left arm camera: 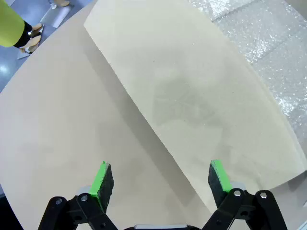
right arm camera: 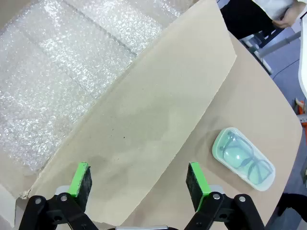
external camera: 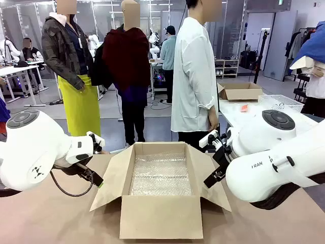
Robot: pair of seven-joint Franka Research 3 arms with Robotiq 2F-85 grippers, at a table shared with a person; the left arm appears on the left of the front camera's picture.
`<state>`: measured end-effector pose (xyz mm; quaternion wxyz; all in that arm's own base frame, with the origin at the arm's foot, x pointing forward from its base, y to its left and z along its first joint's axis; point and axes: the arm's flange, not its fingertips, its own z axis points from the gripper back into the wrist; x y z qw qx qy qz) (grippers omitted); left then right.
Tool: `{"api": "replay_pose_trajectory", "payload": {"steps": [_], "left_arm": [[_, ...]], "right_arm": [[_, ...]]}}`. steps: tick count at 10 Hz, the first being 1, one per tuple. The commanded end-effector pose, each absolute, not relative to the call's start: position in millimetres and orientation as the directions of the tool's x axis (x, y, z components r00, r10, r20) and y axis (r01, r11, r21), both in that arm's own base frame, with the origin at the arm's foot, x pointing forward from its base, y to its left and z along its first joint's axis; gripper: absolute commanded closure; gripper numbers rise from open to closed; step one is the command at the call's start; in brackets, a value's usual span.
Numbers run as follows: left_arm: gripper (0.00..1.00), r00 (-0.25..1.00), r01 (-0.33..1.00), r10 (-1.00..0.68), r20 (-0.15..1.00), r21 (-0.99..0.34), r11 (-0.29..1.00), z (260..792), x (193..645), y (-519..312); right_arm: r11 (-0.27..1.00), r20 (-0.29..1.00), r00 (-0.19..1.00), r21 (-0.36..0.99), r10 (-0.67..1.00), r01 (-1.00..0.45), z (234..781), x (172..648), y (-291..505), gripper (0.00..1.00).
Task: Pack the glasses set securely to prepare it for shipping.
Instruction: Place the Glasses case inside the Package Box.
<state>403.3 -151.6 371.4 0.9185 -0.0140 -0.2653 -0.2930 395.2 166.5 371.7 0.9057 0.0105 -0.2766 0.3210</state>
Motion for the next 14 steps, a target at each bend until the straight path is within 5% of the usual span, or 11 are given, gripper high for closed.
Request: {"api": "replay_pose_trajectory", "payload": {"steps": [1,10,14], "left_arm": [[0.0,0.687,0.546,-0.531,0.496,0.13,0.828,371.4,403.2,-151.7],[0.0,0.687,0.547,-0.532,0.495,0.13,0.827,371.4,403.0,-152.2],[0.0,0.51,0.81,-0.723,0.466,0.022,0.585,471.3,350.8,-126.1]], "right_arm": [[0.794,0.508,0.641,-0.159,0.576,-0.587,371.7,395.2,166.6,0.0],[0.796,0.518,0.635,-0.17,0.573,-0.58,385.5,391.1,168.1,0.0],[0.781,0.418,0.671,-0.189,0.612,-0.595,461.4,379.0,87.3,0.0]]}}
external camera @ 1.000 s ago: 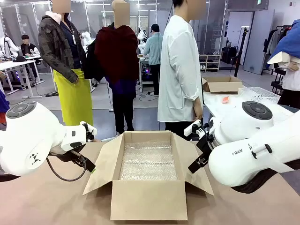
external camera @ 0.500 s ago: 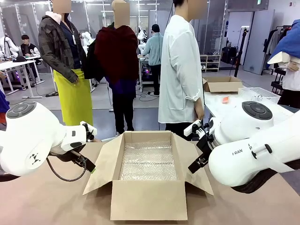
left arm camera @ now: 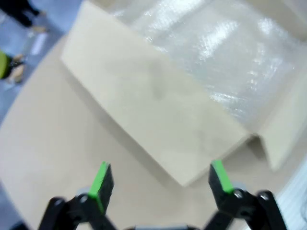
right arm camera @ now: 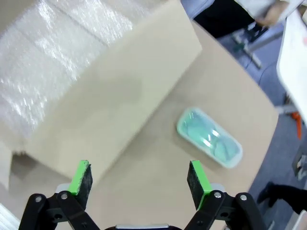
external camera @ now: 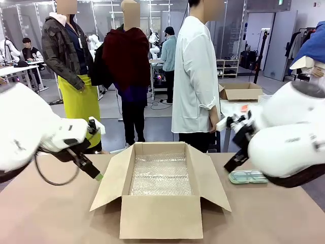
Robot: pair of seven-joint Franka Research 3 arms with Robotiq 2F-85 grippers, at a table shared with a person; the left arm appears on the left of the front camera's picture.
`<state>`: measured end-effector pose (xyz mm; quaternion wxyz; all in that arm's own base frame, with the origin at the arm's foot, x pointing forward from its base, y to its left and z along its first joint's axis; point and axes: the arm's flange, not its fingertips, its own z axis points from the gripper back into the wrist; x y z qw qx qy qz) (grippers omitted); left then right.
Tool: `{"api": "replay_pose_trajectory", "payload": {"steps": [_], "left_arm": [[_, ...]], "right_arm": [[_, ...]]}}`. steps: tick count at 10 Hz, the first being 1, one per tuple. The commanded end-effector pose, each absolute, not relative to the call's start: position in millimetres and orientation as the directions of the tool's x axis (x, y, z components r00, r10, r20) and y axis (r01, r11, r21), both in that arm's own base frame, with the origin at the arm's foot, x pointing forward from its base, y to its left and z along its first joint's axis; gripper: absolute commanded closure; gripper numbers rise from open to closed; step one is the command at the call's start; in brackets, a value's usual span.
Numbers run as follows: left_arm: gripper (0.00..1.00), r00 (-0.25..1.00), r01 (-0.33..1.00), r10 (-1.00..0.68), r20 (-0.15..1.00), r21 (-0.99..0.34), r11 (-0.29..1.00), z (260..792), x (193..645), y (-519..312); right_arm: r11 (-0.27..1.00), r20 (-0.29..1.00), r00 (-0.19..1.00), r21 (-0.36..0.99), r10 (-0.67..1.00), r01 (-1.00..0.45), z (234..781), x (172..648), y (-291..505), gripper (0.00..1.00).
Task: Pack the glasses set securely to prepare it for shipping.
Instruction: Place the Glasses case inside the Package Box.
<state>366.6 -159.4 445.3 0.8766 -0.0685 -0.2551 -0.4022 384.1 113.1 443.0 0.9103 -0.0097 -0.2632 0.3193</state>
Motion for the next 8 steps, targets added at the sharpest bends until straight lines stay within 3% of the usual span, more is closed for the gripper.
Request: {"api": "replay_pose_trajectory", "payload": {"steps": [1,3,6,8], "left_arm": [[0.0,0.448,0.854,-0.753,0.482,0.016,0.52,489.8,335.4,-119.3],[0.0,0.361,0.904,-0.742,0.564,-0.016,0.428,516.2,310.8,-98.4],[0.0,0.395,0.874,-0.684,0.613,-0.021,0.485,522.7,297.6,-85.0],[0.0,0.364,0.891,-0.722,0.588,0.007,0.454,531.3,303.6,-91.8]], "right_arm": [[0.801,0.411,0.7,-0.153,0.584,-0.579,464.6,378.6,61.9,0.0],[0.825,0.424,0.723,-0.122,0.546,-0.552,464.0,373.0,21.8,0.0],[0.875,0.441,0.768,-0.094,0.465,-0.476,457.8,372.7,5.5,0.0],[0.854,0.424,0.753,-0.107,0.503,-0.51,464.3,374.8,1.4,0.0]]}}
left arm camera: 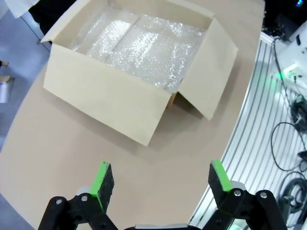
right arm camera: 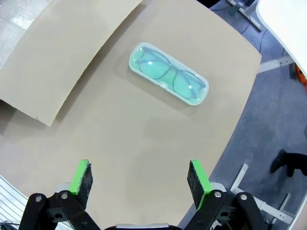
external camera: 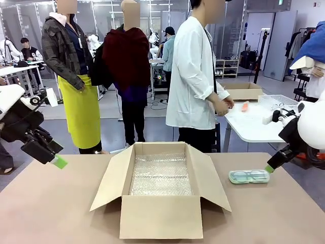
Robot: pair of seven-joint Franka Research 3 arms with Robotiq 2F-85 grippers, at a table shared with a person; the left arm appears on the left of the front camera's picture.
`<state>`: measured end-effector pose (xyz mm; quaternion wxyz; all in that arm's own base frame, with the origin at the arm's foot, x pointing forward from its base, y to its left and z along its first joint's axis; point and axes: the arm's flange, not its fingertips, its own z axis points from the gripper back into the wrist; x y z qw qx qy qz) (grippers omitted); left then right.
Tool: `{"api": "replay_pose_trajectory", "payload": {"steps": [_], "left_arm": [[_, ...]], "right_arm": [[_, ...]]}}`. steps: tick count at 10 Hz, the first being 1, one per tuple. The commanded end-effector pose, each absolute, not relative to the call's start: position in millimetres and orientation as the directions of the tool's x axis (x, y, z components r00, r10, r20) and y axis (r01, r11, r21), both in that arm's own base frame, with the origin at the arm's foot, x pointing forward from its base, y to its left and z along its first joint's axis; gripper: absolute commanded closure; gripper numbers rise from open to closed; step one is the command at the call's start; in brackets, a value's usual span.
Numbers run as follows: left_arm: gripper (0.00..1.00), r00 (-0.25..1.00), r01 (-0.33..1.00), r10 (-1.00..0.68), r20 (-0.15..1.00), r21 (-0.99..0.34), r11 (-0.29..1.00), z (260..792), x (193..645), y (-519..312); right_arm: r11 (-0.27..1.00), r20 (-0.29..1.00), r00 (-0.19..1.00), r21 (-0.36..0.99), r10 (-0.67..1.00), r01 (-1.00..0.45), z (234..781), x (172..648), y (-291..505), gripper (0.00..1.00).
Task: Pack the glasses set securely to prepare it for shipping.
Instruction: Place the Glasses case inside the Package Box.
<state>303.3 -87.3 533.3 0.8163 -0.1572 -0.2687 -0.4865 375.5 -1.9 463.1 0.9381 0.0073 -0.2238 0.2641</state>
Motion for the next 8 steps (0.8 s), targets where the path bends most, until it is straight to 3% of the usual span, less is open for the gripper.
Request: {"api": "replay_pose_trajectory", "payload": {"steps": [1,2,4,6,8], "left_arm": [[0.0,0.364,0.891,-0.722,0.588,0.007,0.454,531.3,303.6,-91.8],[0.0,0.364,0.891,-0.722,0.588,0.007,0.454,531.3,303.6,-91.8],[0.0,0.364,0.891,-0.722,0.588,0.007,0.454,531.3,303.6,-91.8],[0.0,0.364,0.891,-0.722,0.588,0.007,0.454,531.3,303.6,-91.8],[0.0,0.364,0.891,-0.722,0.588,0.007,0.454,531.3,303.6,-91.8]], "right_arm": [[0.854,0.424,0.753,-0.107,0.503,-0.51,464.3,374.8,1.4,0.0],[0.86,0.424,0.76,-0.105,0.492,-0.499,463.1,375.5,-1.9,0.0],[0.504,0.277,0.45,-0.168,0.849,-0.847,479.2,418.7,-11.4,0.0],[0.223,0.139,0.203,-0.153,0.969,-0.963,473.4,460.7,-16.3,0.0],[-0.023,0.081,-0.033,-0.122,0.996,-0.992,469.1,496.7,-9.5,0.0]]}}
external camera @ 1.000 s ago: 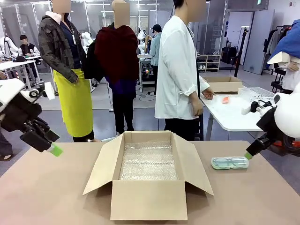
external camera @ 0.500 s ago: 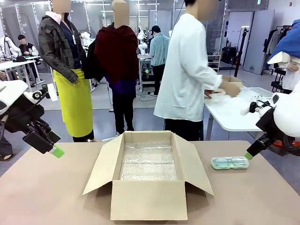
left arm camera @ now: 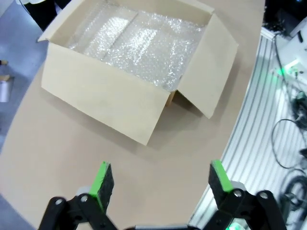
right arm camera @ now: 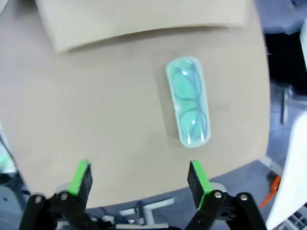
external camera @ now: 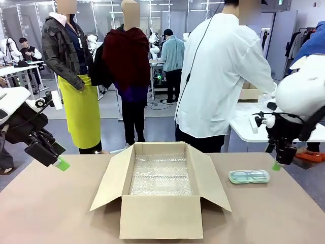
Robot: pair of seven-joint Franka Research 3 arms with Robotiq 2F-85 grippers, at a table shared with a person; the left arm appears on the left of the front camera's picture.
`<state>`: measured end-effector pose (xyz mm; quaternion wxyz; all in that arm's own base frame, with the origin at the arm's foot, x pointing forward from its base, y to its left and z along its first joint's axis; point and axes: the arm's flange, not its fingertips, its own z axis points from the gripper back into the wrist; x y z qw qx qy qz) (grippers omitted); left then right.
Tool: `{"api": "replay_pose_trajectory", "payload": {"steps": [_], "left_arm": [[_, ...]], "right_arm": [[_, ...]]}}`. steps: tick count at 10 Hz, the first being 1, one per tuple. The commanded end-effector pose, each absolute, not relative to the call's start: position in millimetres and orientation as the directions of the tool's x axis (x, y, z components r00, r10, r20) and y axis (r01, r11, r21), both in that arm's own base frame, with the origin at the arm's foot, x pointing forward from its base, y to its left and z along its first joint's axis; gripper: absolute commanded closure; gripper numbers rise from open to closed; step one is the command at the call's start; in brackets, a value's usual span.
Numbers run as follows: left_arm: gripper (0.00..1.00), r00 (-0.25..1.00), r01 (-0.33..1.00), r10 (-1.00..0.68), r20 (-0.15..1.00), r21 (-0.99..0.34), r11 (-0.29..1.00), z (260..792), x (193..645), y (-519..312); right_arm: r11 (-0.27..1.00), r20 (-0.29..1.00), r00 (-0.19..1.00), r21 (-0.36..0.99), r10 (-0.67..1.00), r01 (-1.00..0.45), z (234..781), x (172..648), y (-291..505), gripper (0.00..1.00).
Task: Pack the glasses set securely to prepare it for shipping.
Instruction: Place the Glasses case inside the Package Box.
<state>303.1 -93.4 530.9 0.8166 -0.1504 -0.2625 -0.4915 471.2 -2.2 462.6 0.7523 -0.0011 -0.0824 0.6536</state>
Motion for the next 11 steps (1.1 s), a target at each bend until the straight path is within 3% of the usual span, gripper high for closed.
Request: {"api": "replay_pose_trajectory", "payload": {"steps": [1,3,7,11], "left_arm": [[0.0,0.364,0.891,-0.722,0.588,0.007,0.454,531.3,303.6,-91.8],[0.0,0.364,0.891,-0.722,0.588,0.007,0.454,531.3,303.6,-91.8],[0.0,0.364,0.891,-0.722,0.588,0.007,0.454,531.3,303.6,-91.8],[0.0,0.364,0.891,-0.722,0.588,0.007,0.454,531.3,303.6,-91.8]], "right_arm": [[-0.042,0.07,-0.055,-0.174,0.996,-0.984,462.4,512.6,2.0,0.0],[0.002,0.08,-0.016,-0.22,0.997,-0.976,454.4,531.0,12.5,0.0],[0.028,0.082,0.016,-0.147,0.996,-0.989,396.4,568.6,21.9,0.0],[0.002,0.108,-0.006,-0.07,0.994,-0.998,353.6,576.0,20.1,0.0]]}}
